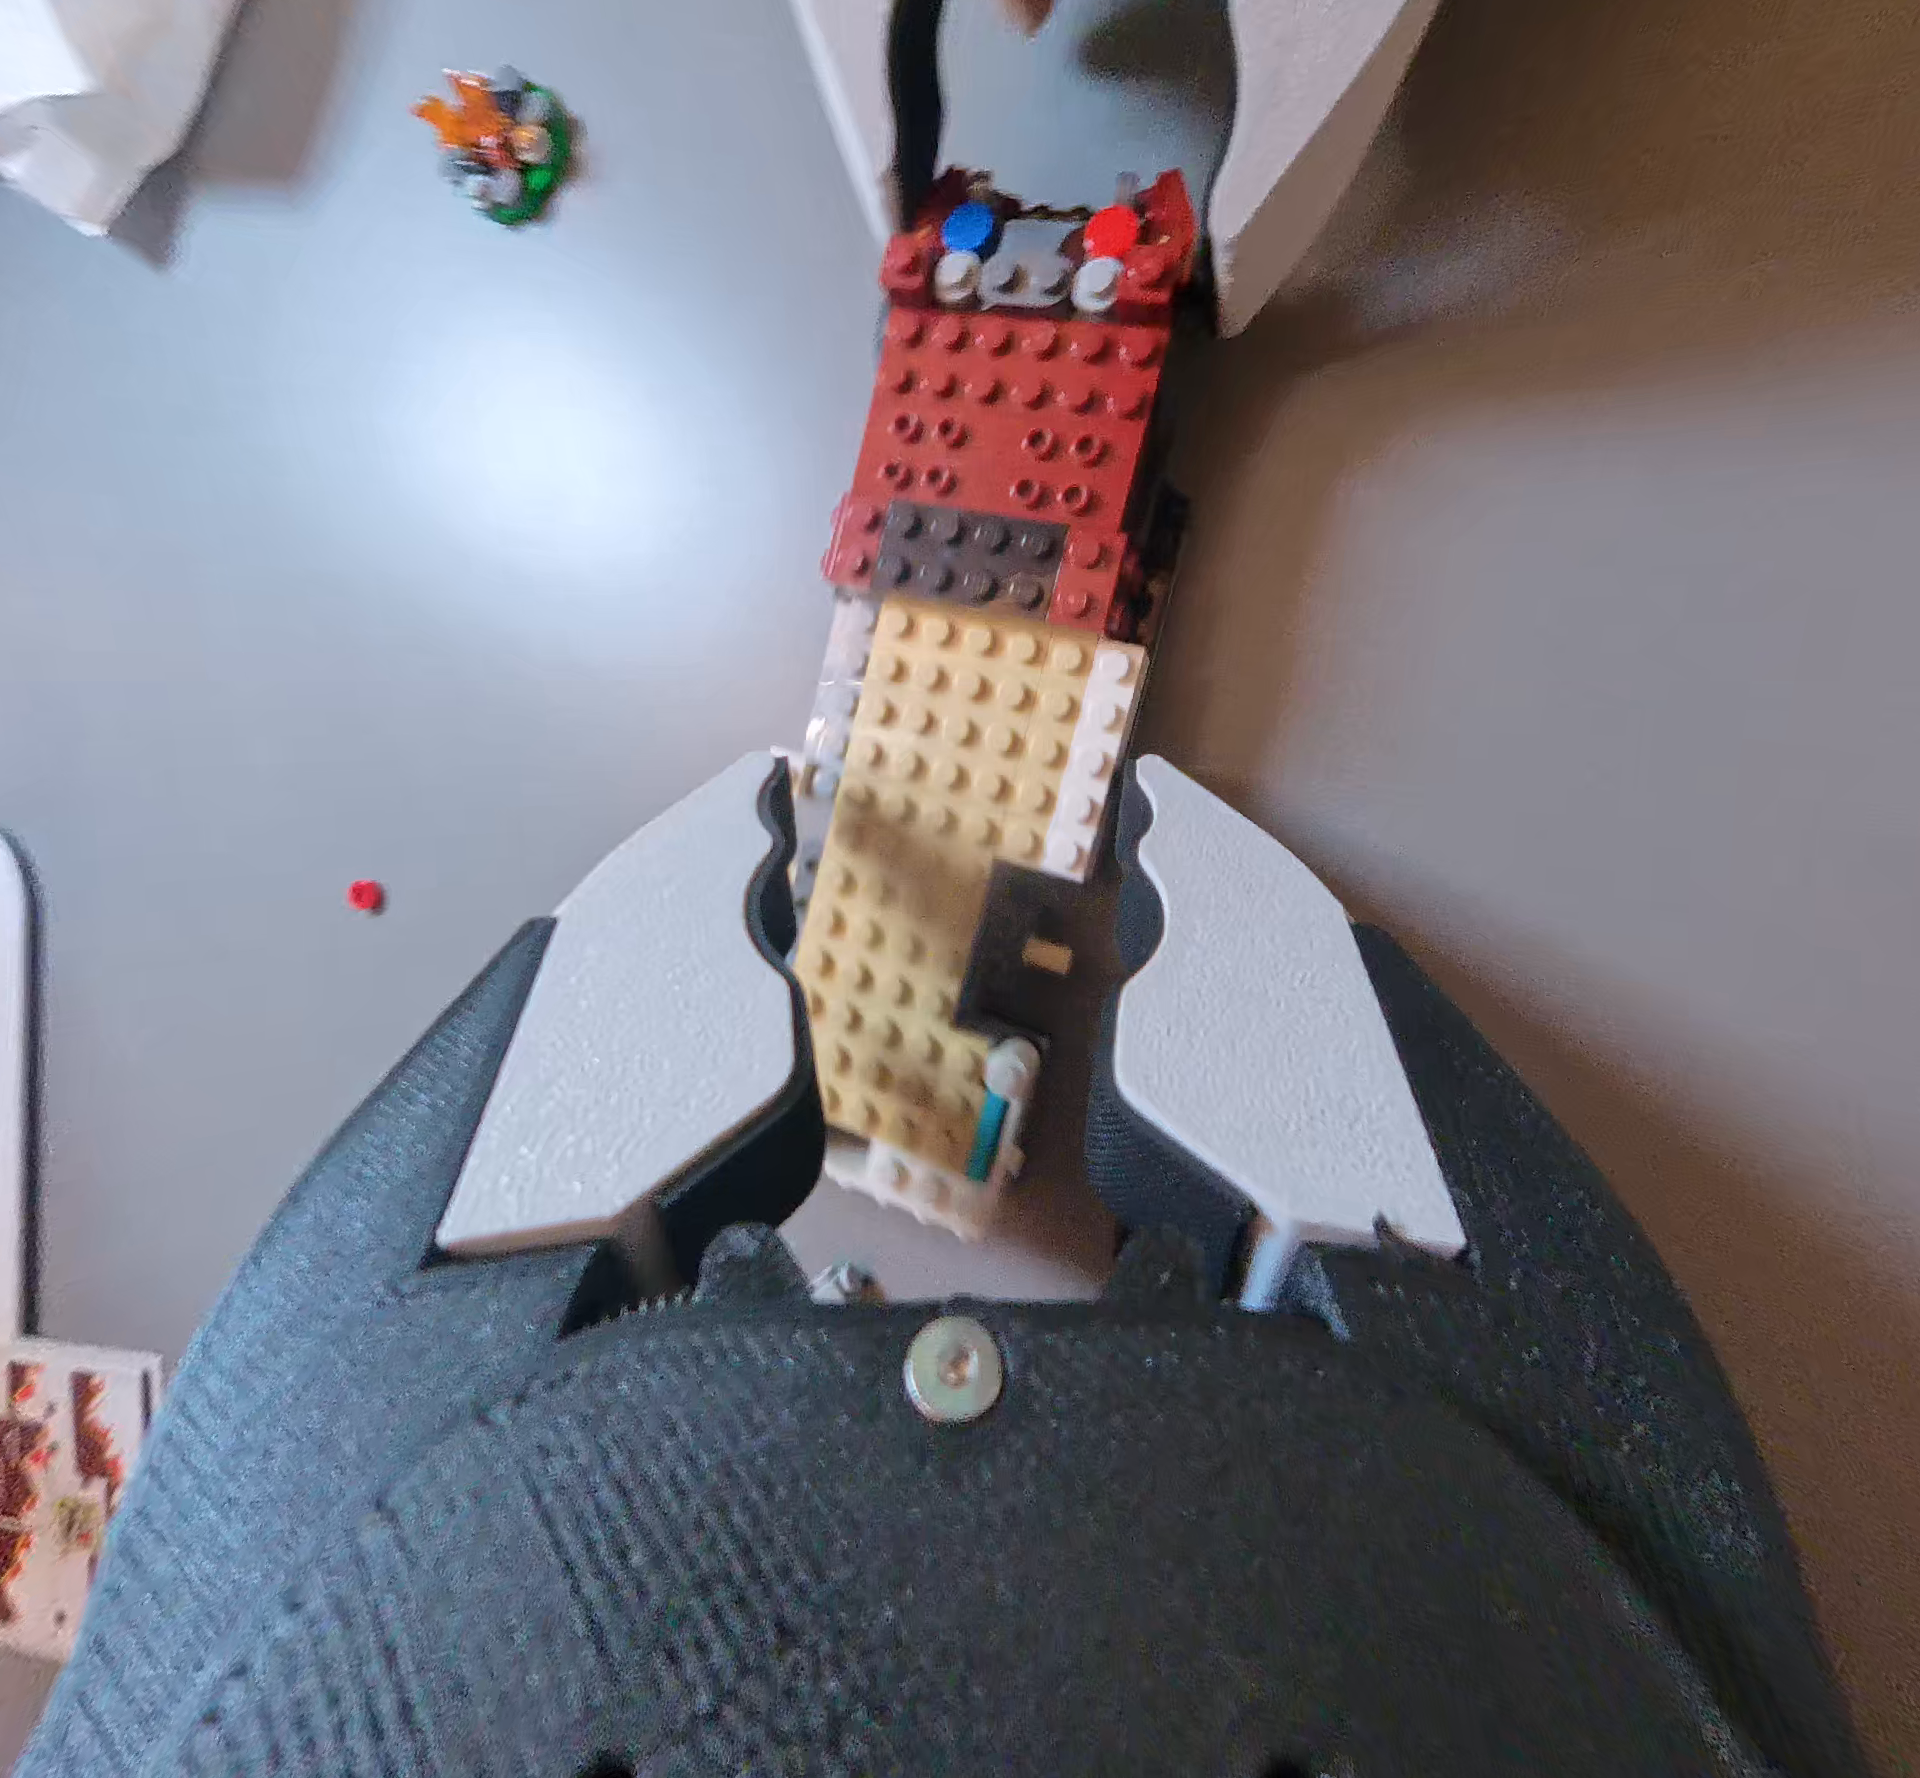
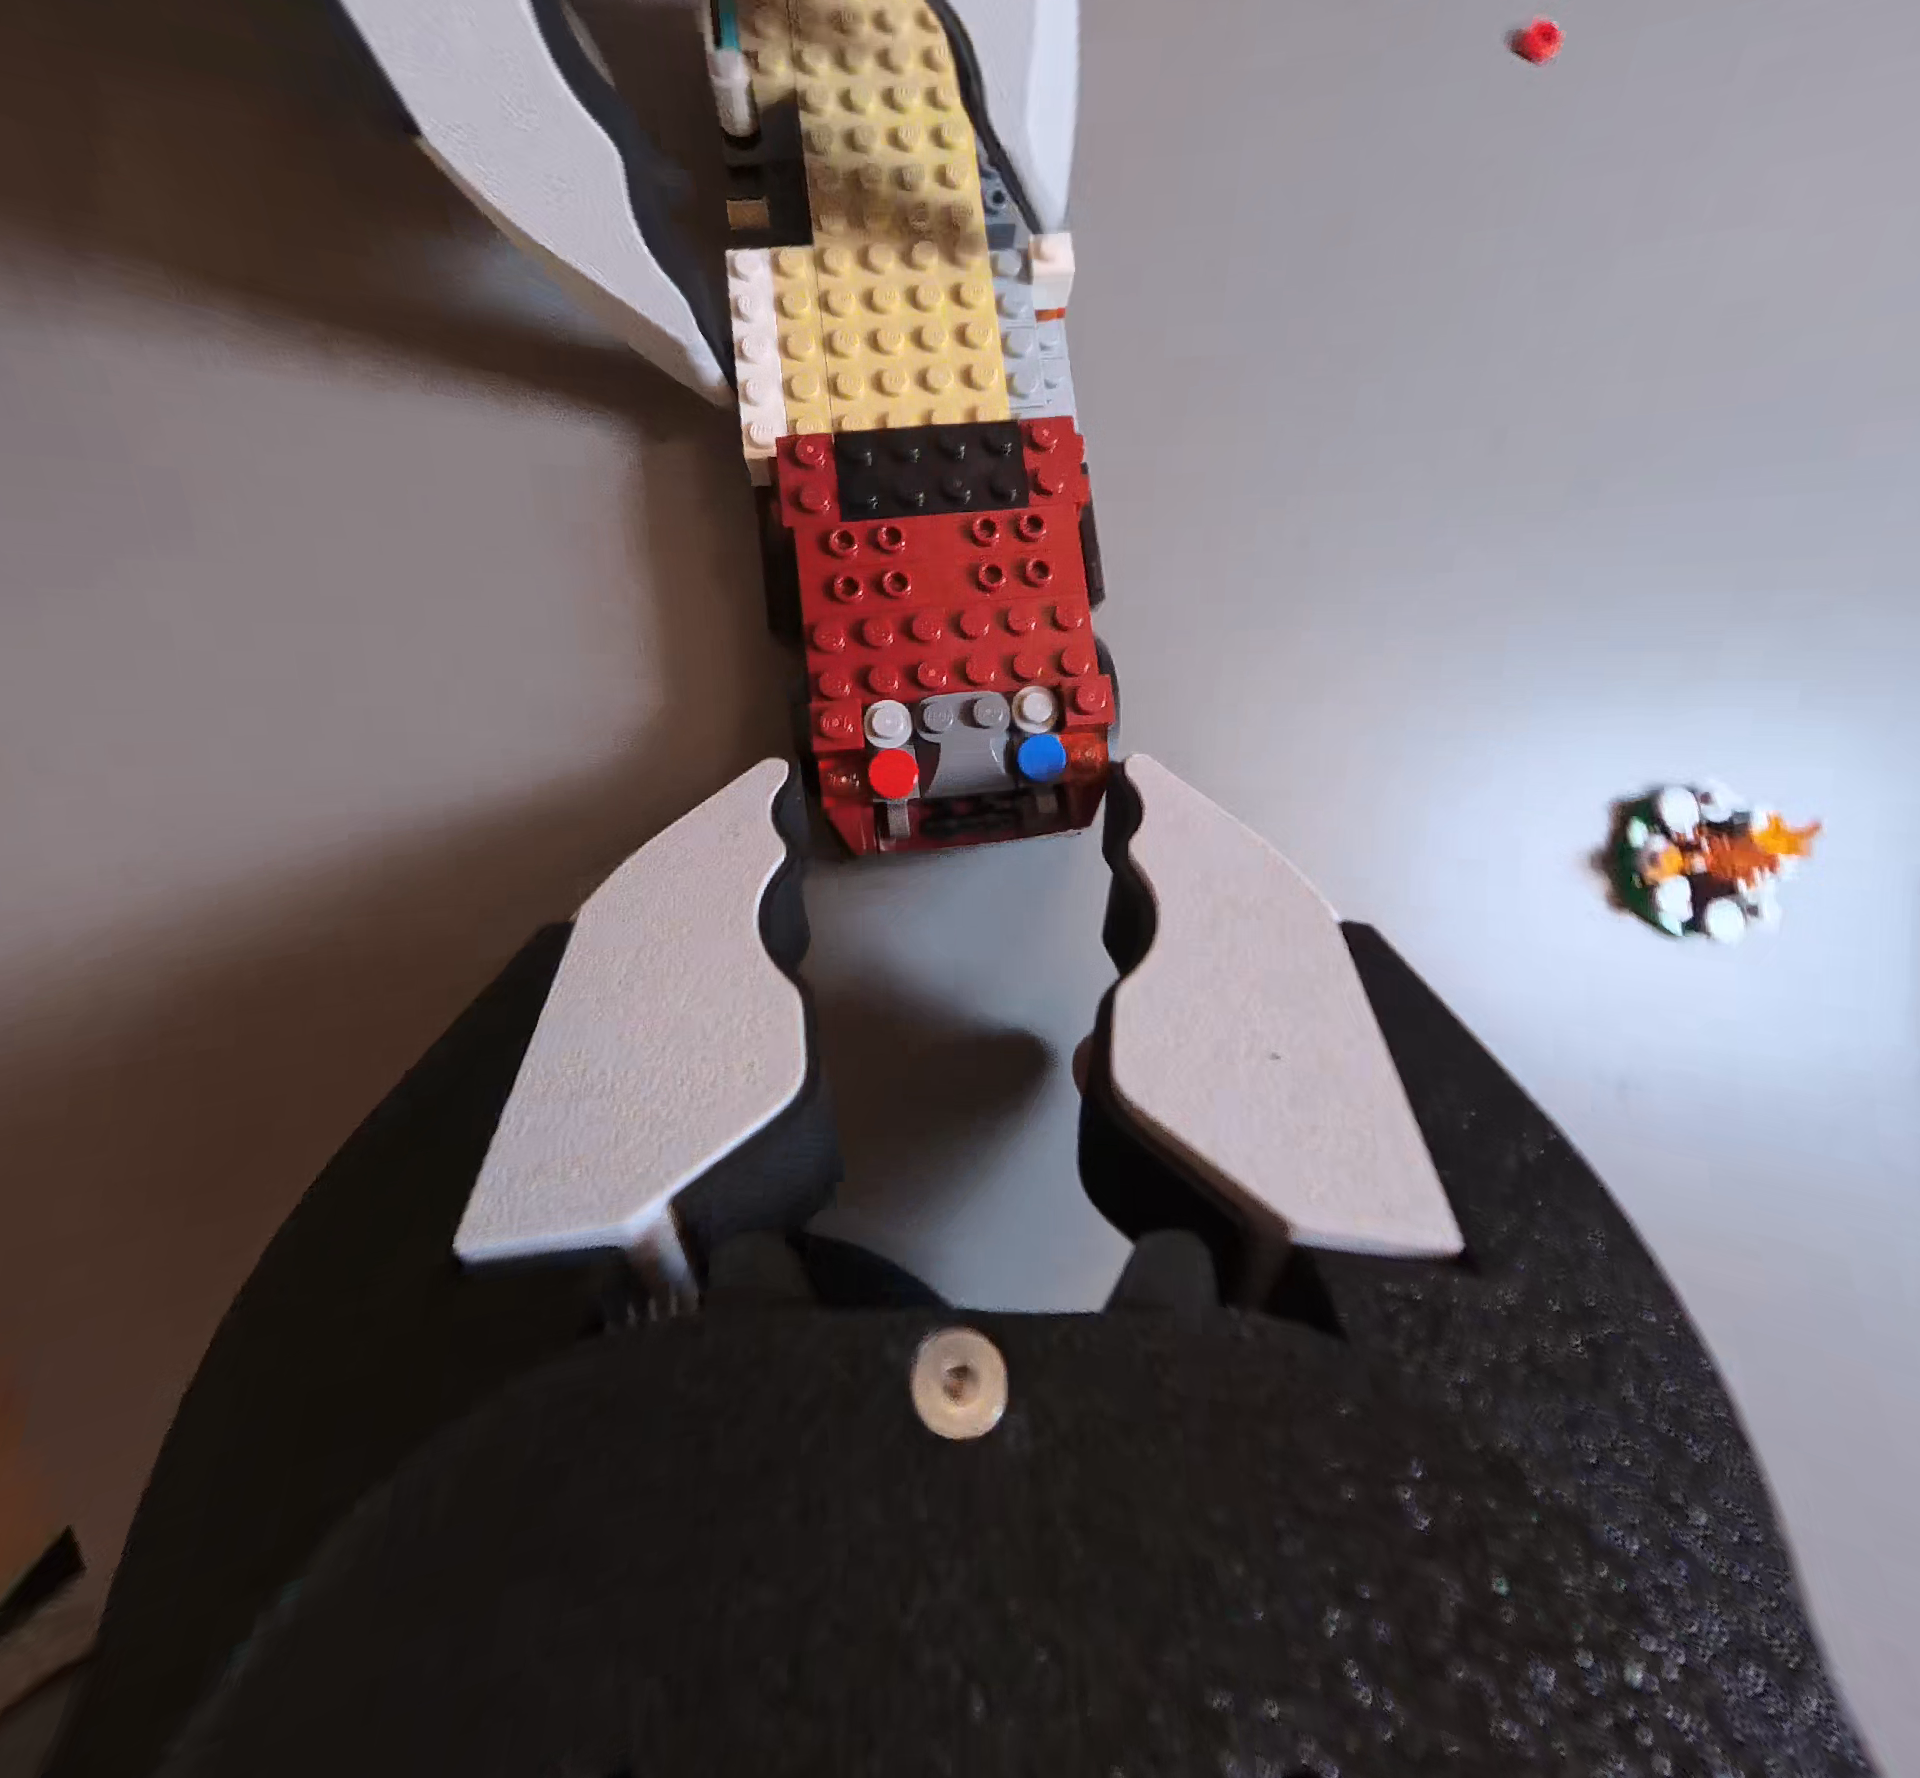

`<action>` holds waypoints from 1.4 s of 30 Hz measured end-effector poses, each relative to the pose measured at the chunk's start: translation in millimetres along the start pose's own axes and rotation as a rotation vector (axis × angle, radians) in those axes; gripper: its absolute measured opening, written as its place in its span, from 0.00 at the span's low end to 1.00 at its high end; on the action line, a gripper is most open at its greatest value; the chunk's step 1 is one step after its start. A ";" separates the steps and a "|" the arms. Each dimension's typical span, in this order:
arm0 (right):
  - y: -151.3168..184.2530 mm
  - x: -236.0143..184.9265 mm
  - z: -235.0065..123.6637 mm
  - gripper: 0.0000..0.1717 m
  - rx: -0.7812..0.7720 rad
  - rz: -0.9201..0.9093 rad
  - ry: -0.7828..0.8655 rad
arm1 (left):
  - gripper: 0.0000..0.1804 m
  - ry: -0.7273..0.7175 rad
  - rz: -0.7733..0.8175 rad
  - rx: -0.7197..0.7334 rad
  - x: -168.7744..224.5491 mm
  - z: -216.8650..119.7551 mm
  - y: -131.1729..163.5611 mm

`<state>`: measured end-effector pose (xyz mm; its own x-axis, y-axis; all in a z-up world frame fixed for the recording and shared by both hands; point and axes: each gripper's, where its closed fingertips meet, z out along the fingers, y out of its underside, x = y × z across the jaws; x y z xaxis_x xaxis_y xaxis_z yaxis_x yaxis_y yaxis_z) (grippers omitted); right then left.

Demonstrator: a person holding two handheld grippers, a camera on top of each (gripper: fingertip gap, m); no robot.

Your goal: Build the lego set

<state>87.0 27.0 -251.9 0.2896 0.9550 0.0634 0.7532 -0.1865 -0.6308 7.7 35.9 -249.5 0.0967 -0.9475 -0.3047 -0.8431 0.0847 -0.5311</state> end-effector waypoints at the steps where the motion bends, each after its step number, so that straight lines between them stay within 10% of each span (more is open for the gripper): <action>1: 3.6 3.7 -2.6 0.32 -0.007 0.053 0.039 | 0.33 -0.028 -0.009 0.013 -4.7 -2.7 -1.1; 5: 13.6 -7.0 -10.5 0.35 -0.033 0.142 0.131 | 0.33 -0.061 -0.081 0.073 -8.0 -16.2 -3.3; 10: -6.1 -80.8 -21.2 0.32 0.069 0.048 -0.158 | 0.34 0.004 -0.145 0.106 16.2 -24.4 7.3; 18: -20.2 -52.1 -25.2 0.17 0.151 -0.065 -0.058 | 0.39 0.124 -0.240 0.175 43.9 -26.1 6.6; 42: -58.8 -43.4 19.3 0.15 0.157 -0.471 -0.028 | 0.46 0.100 -0.331 0.208 34.3 -12.5 10.9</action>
<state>18.7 1.0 -232.4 -0.0786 0.9334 0.3502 0.6997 0.3019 -0.6476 -4.7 0.5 -255.9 0.2842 -0.9586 -0.0171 -0.6493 -0.1793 -0.7391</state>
